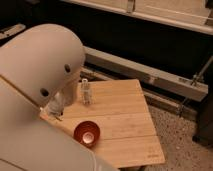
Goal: Place the pepper in the ceramic cup
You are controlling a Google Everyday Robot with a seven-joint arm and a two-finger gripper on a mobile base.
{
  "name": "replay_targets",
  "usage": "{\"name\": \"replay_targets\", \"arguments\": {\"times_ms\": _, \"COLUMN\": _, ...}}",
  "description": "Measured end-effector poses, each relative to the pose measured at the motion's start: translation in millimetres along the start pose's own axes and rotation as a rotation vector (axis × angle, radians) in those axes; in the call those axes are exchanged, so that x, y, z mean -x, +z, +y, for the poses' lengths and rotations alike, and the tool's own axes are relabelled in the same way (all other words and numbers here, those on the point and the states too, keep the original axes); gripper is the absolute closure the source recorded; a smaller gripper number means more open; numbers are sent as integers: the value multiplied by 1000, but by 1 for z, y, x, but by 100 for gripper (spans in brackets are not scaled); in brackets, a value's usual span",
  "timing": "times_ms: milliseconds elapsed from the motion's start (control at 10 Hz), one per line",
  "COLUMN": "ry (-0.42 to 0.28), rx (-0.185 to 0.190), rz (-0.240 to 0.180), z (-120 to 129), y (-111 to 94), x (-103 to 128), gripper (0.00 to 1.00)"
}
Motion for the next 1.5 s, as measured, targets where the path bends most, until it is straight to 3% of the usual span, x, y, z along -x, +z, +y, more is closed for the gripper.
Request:
{"name": "replay_targets", "arguments": {"times_ms": 200, "ry": -130, "rx": 18, "rz": 22, "z": 3, "y": -22, "x": -7, "gripper": 100}}
{"name": "replay_targets", "arguments": {"times_ms": 500, "ry": -421, "rx": 68, "rz": 71, "z": 0, "y": -58, "x": -4, "gripper": 100}}
{"name": "replay_targets", "arguments": {"times_ms": 700, "ry": -598, "rx": 131, "rz": 76, "z": -1, "y": -77, "x": 20, "gripper": 100}}
{"name": "replay_targets", "arguments": {"times_ms": 900, "ry": -686, "rx": 174, "rz": 63, "z": 1, "y": -90, "x": 42, "gripper": 100}}
{"name": "replay_targets", "arguments": {"times_ms": 1200, "ry": -683, "rx": 169, "rz": 56, "z": -2, "y": -93, "x": 46, "gripper": 100}}
{"name": "replay_targets", "arguments": {"times_ms": 1500, "ry": -614, "rx": 95, "rz": 51, "z": -27, "y": -97, "x": 46, "gripper": 100}}
